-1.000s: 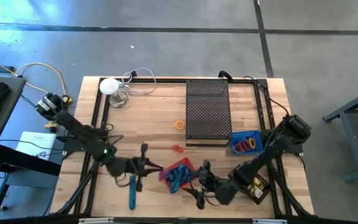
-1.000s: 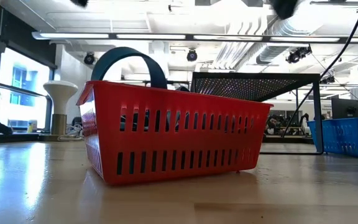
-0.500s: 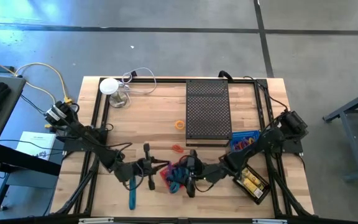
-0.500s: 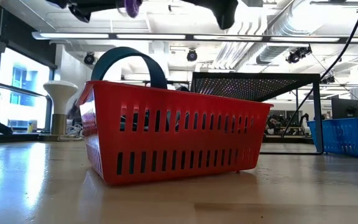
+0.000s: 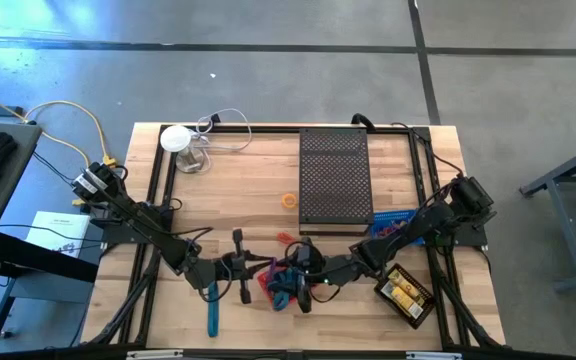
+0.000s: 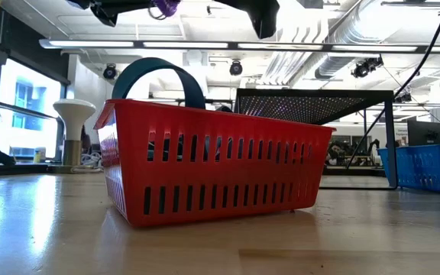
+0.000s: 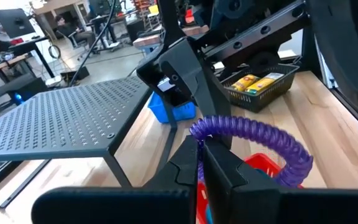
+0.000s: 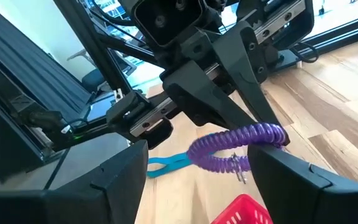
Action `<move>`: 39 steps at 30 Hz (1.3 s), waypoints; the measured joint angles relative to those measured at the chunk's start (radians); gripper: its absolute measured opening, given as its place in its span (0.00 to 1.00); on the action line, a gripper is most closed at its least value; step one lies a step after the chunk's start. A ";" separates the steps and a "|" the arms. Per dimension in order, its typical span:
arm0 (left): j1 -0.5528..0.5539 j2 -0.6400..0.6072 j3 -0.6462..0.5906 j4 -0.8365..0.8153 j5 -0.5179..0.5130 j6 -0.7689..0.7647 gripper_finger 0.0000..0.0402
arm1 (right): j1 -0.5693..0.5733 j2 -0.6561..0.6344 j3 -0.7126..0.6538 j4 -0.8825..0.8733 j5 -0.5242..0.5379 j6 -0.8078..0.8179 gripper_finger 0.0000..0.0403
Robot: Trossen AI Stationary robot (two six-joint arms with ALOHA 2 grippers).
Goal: Pick & Place Office Desk Supplies
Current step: Put the purple spring keychain into the blue basket
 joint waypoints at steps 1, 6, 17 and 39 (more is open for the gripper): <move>0.002 0.000 0.000 0.000 0.000 0.000 0.01 | 0.000 0.000 0.000 0.001 0.000 0.001 0.66; 0.013 0.000 0.000 0.005 0.016 0.000 0.01 | -0.016 0.000 0.000 0.016 -0.058 0.016 0.66; 0.015 0.000 0.000 0.036 0.014 0.035 0.01 | -0.031 0.000 0.000 0.022 -0.174 0.050 0.66; 0.018 0.000 0.000 0.021 0.009 0.033 0.01 | -0.035 0.000 0.000 0.031 -0.255 -0.037 0.40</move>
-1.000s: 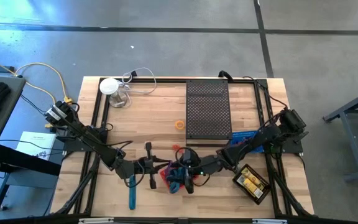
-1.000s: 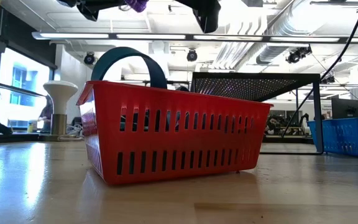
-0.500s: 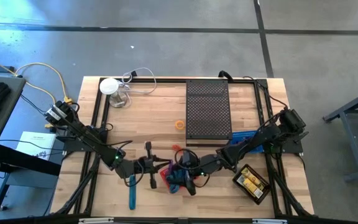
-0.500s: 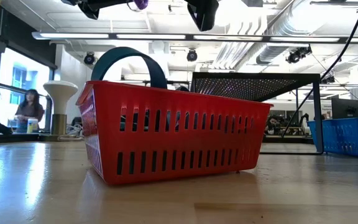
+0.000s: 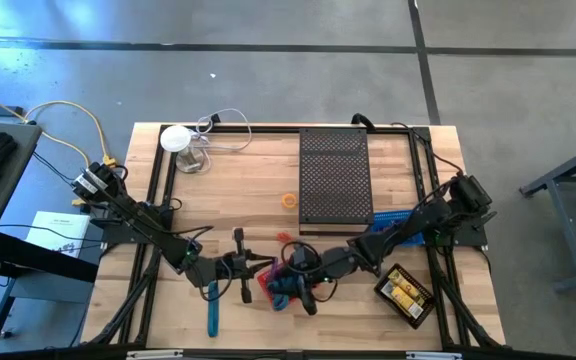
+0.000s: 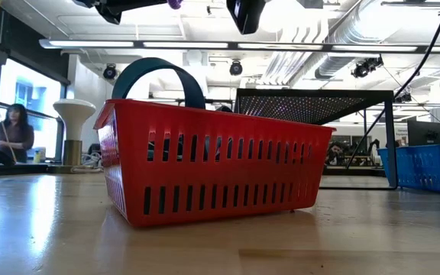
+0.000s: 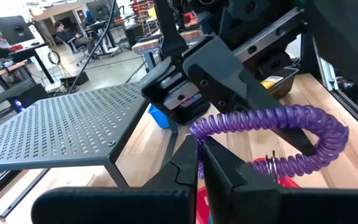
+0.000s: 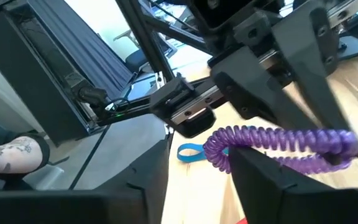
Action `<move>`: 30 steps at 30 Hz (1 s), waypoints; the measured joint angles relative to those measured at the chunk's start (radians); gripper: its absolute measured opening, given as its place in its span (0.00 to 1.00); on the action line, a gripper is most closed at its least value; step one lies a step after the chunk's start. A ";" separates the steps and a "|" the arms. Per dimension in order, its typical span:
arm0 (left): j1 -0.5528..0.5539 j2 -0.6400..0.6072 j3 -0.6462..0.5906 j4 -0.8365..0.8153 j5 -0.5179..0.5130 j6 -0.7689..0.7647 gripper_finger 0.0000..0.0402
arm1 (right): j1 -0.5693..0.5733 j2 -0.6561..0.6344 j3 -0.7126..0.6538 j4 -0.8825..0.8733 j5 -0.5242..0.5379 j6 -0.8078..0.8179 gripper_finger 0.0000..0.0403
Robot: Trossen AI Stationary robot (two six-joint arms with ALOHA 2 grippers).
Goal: Pick & Place Office Desk Supplies
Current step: Put the purple spring keychain into the blue basket
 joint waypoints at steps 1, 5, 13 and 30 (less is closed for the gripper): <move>0.000 0.000 0.000 -0.002 0.000 -0.004 0.01 | -0.001 0.000 0.000 0.002 0.001 -0.003 0.38; 0.000 0.000 0.000 -0.004 -0.001 -0.006 0.01 | -0.008 0.000 0.000 0.011 0.007 -0.001 0.31; 0.010 0.000 0.000 -0.010 0.017 -0.017 0.01 | -0.027 0.000 0.000 -0.006 -0.002 0.003 0.20; 0.007 0.000 0.000 -0.013 0.018 0.115 0.09 | -0.024 0.000 0.000 -0.051 0.006 0.008 0.01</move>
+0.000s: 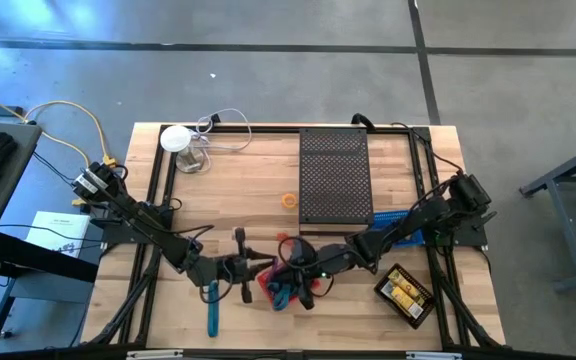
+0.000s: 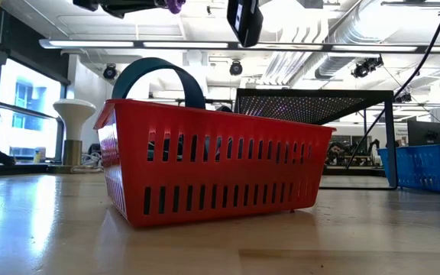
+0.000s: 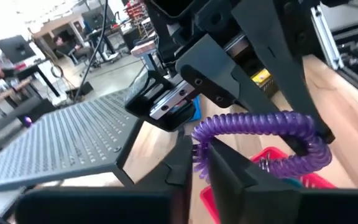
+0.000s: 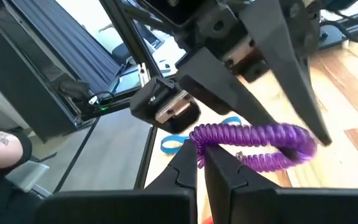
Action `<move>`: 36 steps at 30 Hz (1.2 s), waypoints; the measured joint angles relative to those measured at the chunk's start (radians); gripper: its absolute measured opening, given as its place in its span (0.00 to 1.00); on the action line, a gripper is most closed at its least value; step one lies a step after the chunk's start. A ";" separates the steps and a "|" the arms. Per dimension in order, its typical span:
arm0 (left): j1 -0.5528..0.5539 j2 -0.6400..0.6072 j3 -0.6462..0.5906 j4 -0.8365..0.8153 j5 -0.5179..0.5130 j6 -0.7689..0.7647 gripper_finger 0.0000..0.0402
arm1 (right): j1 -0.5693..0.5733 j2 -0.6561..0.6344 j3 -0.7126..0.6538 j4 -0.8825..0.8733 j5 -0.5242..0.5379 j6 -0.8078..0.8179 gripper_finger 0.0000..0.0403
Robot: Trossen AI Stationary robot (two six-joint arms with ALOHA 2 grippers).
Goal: Pick & Place Office Desk Supplies
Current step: Put the purple spring keychain into the blue basket
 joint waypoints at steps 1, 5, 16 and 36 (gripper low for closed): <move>-0.005 0.000 0.000 0.000 0.000 0.012 0.13 | 0.000 0.000 0.000 -0.007 -0.001 0.001 0.01; -0.027 0.000 0.000 0.000 -0.001 0.039 0.29 | 0.012 0.000 0.000 -0.045 -0.004 0.030 0.01; -0.114 0.000 0.000 0.019 -0.002 0.058 0.49 | 0.196 -0.017 0.000 -0.185 0.143 0.101 0.01; -0.408 0.000 0.000 0.016 0.221 -0.224 0.49 | 0.555 -0.190 0.000 -1.314 0.762 1.173 0.01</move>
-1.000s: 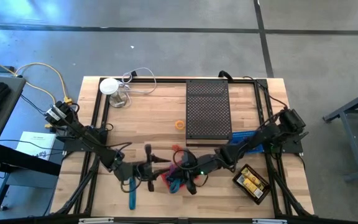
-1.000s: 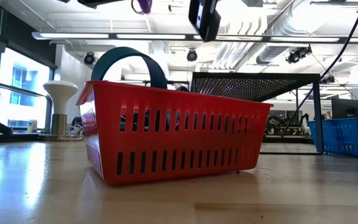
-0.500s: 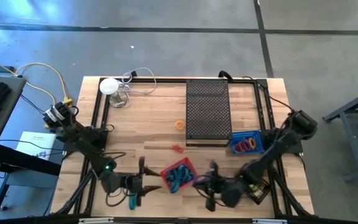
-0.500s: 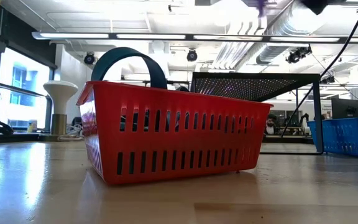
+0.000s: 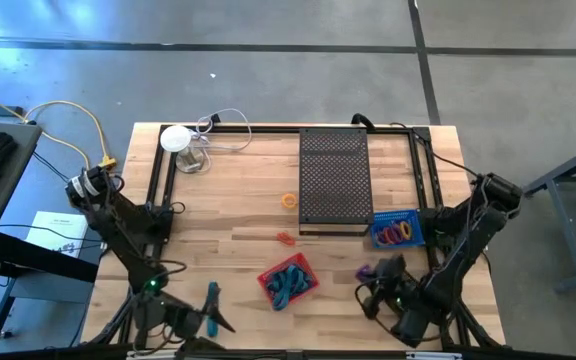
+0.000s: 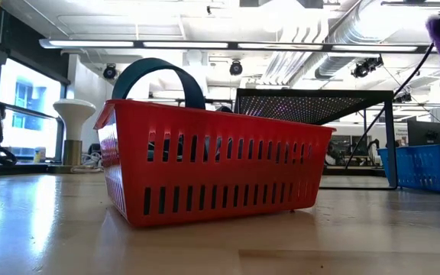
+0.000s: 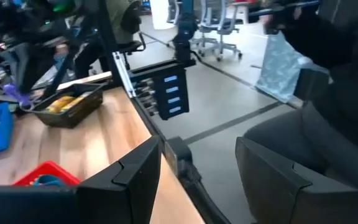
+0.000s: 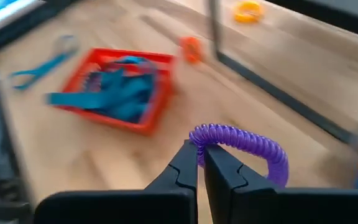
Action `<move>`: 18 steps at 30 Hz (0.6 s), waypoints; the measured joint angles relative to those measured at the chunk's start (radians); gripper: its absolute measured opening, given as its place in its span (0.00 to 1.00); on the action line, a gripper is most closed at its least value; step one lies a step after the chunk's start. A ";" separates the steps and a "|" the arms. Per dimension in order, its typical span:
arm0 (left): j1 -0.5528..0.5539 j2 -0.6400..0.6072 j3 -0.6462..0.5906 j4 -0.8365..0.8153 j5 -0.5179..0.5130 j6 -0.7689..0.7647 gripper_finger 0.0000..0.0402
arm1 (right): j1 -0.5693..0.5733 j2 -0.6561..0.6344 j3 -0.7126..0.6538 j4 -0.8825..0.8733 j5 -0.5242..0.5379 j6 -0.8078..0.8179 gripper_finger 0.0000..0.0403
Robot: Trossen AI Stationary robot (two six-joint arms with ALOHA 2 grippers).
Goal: Pick & Place Office Desk Supplies
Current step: Put the purple spring keychain into the blue basket
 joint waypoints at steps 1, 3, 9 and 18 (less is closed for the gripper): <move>-0.005 0.000 0.000 0.000 -0.011 0.000 0.49 | 0.000 0.000 0.000 -0.049 -0.012 0.052 0.01; -0.011 0.000 0.000 0.008 -0.070 -0.001 0.49 | -0.003 -0.003 0.000 -0.181 -0.035 0.188 0.01; -0.031 -0.026 0.000 0.014 -0.392 -0.071 0.49 | -0.031 -0.008 0.000 -0.616 -0.250 0.593 0.01; -0.039 -0.071 0.000 -0.118 -0.317 -0.320 0.49 | -0.102 -0.007 -0.041 -0.692 -0.405 0.662 0.03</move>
